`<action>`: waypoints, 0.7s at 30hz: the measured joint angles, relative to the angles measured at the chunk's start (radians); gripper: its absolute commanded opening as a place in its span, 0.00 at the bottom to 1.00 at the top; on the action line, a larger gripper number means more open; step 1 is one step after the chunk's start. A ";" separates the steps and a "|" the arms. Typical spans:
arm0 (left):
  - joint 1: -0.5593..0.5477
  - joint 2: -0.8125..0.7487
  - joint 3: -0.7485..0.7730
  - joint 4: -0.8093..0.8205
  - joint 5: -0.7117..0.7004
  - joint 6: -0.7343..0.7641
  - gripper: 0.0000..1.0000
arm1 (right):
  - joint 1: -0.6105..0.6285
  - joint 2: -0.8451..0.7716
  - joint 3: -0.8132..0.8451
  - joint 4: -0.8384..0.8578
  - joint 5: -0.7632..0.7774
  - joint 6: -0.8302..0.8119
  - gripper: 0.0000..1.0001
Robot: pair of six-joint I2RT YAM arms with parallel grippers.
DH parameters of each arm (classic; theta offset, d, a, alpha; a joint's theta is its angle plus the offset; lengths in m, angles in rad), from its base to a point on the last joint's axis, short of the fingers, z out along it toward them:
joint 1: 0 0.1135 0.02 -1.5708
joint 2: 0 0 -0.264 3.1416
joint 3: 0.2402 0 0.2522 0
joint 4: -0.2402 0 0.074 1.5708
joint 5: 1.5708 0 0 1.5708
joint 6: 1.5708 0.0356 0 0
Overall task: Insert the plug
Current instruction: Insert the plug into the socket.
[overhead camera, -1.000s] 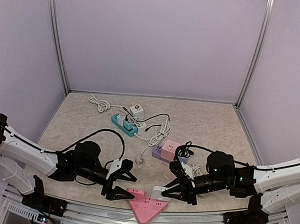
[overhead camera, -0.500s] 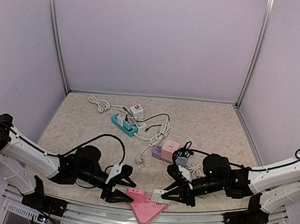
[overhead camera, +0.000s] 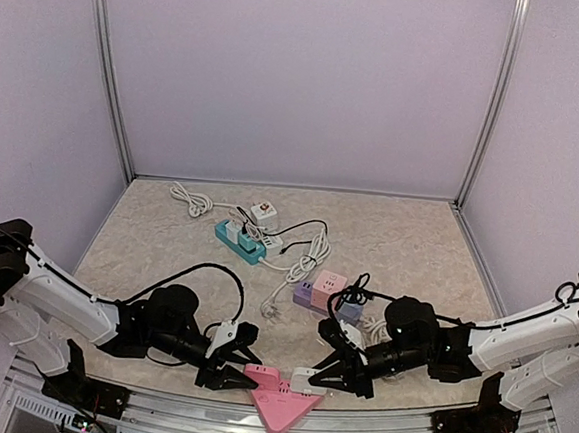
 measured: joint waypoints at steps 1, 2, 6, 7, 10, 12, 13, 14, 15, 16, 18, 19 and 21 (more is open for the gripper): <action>0.000 0.000 0.000 0.000 -0.001 0.005 0.45 | 0.000 0.010 0.000 0.003 -0.003 0.000 0.00; 0.000 0.000 0.000 0.000 -0.001 0.005 0.43 | 0.000 0.015 0.000 0.004 -0.005 0.000 0.00; 0.000 0.000 -0.002 0.001 -0.001 0.016 0.35 | -0.002 0.021 0.000 0.007 -0.010 0.000 0.00; 0.000 0.000 -0.002 0.002 0.000 0.021 0.32 | -0.002 0.021 0.000 0.007 -0.010 -0.001 0.00; 0.000 0.000 -0.003 0.003 0.002 0.034 0.25 | -0.002 0.023 0.000 0.008 -0.011 -0.008 0.00; 0.000 0.001 -0.003 0.005 0.005 0.042 0.22 | -0.002 0.024 0.001 0.008 -0.011 -0.013 0.00; 0.000 0.001 -0.003 0.006 0.006 0.044 0.20 | -0.002 0.025 0.001 0.008 -0.011 -0.016 0.00; 0.000 0.002 -0.003 0.006 0.008 0.046 0.19 | -0.002 0.025 0.001 0.008 -0.011 -0.017 0.00; 0.000 0.003 -0.003 0.006 0.011 0.048 0.17 | -0.002 0.025 0.001 0.008 -0.011 -0.019 0.00; 0.000 0.005 -0.003 0.007 0.013 0.050 0.16 | -0.002 0.025 0.001 0.008 -0.011 -0.020 0.00; 0.000 0.009 -0.003 0.013 0.019 0.056 0.11 | -0.002 0.027 0.001 0.010 -0.011 -0.022 0.00; 0.000 0.010 -0.003 0.014 0.021 0.063 0.09 | -0.002 0.030 0.001 0.012 -0.011 -0.024 0.00; 0.000 0.011 -0.003 0.014 0.024 0.073 0.05 | -0.002 0.035 0.001 0.016 -0.012 -0.029 0.00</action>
